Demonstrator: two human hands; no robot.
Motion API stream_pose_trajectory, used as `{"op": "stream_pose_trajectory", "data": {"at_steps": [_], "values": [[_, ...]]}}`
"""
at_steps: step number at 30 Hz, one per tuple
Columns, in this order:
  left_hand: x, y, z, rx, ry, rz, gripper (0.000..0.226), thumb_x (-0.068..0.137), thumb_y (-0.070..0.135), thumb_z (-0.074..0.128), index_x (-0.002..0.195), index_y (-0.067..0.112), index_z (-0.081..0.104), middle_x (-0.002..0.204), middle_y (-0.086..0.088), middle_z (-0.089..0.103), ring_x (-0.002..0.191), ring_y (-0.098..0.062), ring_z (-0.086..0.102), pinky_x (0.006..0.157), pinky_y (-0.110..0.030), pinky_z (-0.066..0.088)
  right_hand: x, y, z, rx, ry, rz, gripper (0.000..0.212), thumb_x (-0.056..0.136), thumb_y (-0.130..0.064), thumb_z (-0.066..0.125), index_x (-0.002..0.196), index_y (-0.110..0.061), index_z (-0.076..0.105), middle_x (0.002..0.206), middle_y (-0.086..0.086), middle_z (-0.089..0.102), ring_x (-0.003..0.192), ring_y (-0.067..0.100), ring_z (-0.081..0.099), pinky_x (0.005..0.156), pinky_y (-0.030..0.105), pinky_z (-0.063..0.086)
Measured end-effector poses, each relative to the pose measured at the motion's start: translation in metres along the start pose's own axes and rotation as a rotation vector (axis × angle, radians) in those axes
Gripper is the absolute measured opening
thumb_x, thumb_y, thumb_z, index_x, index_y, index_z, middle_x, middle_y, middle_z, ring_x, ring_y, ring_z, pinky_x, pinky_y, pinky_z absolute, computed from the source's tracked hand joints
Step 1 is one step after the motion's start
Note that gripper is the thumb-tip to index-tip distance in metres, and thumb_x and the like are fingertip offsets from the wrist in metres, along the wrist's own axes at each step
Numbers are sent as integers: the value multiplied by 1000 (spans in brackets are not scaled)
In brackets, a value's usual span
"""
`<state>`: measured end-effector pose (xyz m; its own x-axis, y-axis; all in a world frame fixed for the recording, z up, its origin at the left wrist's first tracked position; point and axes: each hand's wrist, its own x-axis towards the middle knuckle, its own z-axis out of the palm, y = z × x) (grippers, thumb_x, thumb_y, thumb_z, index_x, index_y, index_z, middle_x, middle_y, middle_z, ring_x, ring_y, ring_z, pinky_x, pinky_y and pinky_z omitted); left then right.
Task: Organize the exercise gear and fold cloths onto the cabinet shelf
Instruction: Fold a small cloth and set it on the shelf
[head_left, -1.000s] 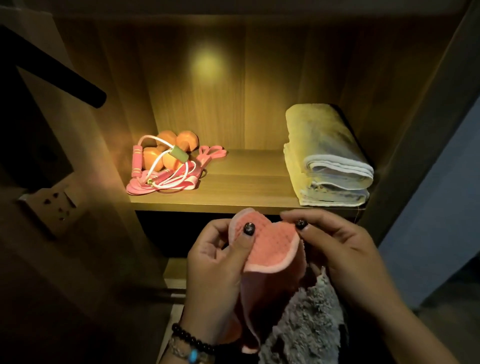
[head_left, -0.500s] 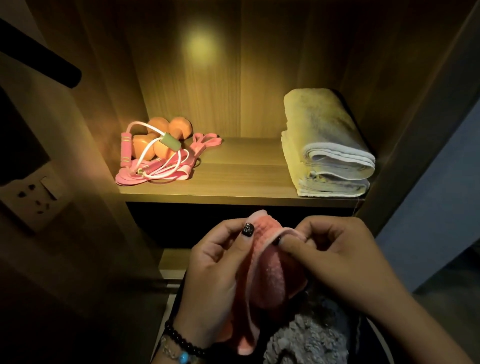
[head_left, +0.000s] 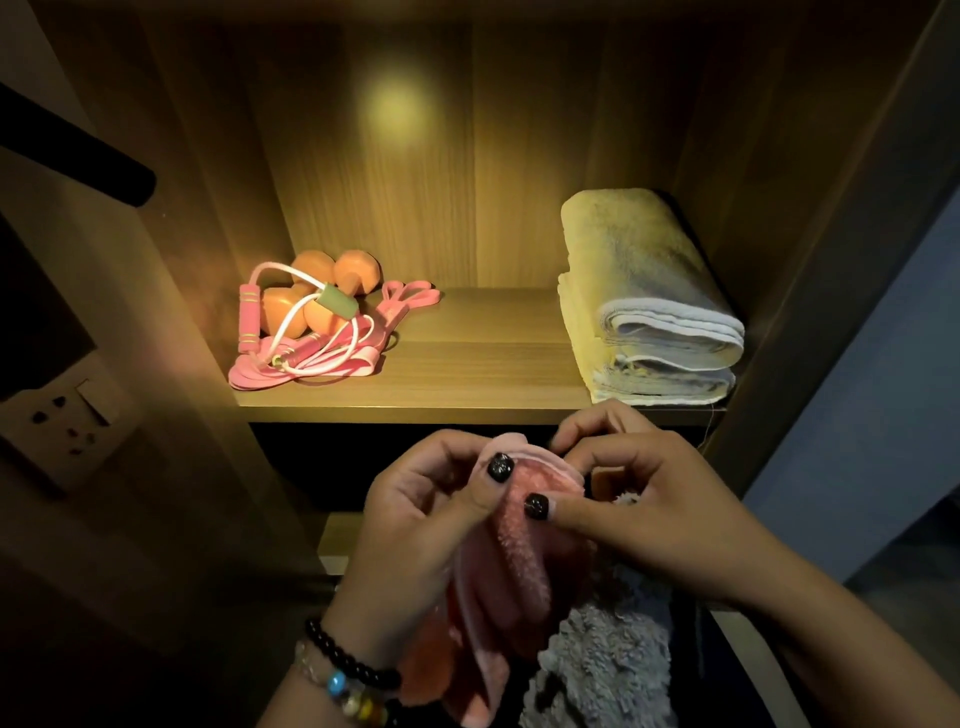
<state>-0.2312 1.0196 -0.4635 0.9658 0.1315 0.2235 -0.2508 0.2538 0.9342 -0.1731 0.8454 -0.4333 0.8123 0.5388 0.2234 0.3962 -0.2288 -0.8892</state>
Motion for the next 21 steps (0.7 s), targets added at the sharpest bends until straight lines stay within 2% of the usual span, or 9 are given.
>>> {"op": "stream_pose_trajectory", "data": {"at_steps": [1,3,5,7,10,12,16,19,21], "values": [[7,5,-1,19,-37,1,38,63,43,84,85,14,73,82,-4,71,75,-14,64,64,-22,52,3,1,-4,39,-34,-12,24,60,-41,77,66,-18,74,107,-5,59,94,13,61,73,33,52],[26,20,-3,70,-118,12,24,71,30,79,85,12,71,82,-4,69,77,-16,62,67,-23,52,12,0,-12,127,-121,-42,18,65,-27,76,69,-9,73,117,-2,60,105,6,60,76,25,55],[47,39,-4,131,-192,39,18,75,14,70,91,8,64,84,-5,68,80,-16,63,71,-24,53,23,-3,-20,200,-198,-47,23,67,-17,74,75,4,72,117,4,64,107,12,62,80,28,56],[68,62,-2,200,-256,80,25,77,8,71,98,8,58,85,-4,67,82,-14,64,74,-23,53,36,-7,-27,207,-227,-38,34,68,-15,73,85,14,69,111,13,67,101,22,66,84,36,55],[90,95,2,329,-306,174,22,76,6,64,96,8,55,87,-4,64,83,-12,61,77,-22,51,55,-15,-38,186,-175,-41,41,65,-19,76,88,14,69,100,13,70,89,20,67,78,33,55],[100,114,4,444,-324,219,18,76,8,64,93,9,58,88,-2,65,85,-11,62,78,-21,51,67,-21,-46,124,-158,-56,38,64,-24,79,88,6,74,103,12,70,94,24,67,80,34,55],[116,141,1,645,-205,314,14,84,9,64,94,17,68,93,5,70,90,-5,66,78,-17,52,82,-24,-58,-37,-292,21,31,70,-31,82,91,-9,78,105,8,72,99,28,67,86,39,56],[128,152,-8,665,-8,415,15,88,6,63,93,19,69,94,4,68,88,-3,65,79,-18,54,86,-17,-62,-241,-368,59,19,75,-39,79,78,-20,78,86,-1,75,78,10,67,70,22,51],[136,154,-20,664,107,448,14,89,6,63,94,17,69,96,1,68,90,-4,63,81,-19,53,90,-9,-68,-386,-368,88,34,76,-46,76,77,-12,76,74,1,72,66,9,60,62,23,44]]}}
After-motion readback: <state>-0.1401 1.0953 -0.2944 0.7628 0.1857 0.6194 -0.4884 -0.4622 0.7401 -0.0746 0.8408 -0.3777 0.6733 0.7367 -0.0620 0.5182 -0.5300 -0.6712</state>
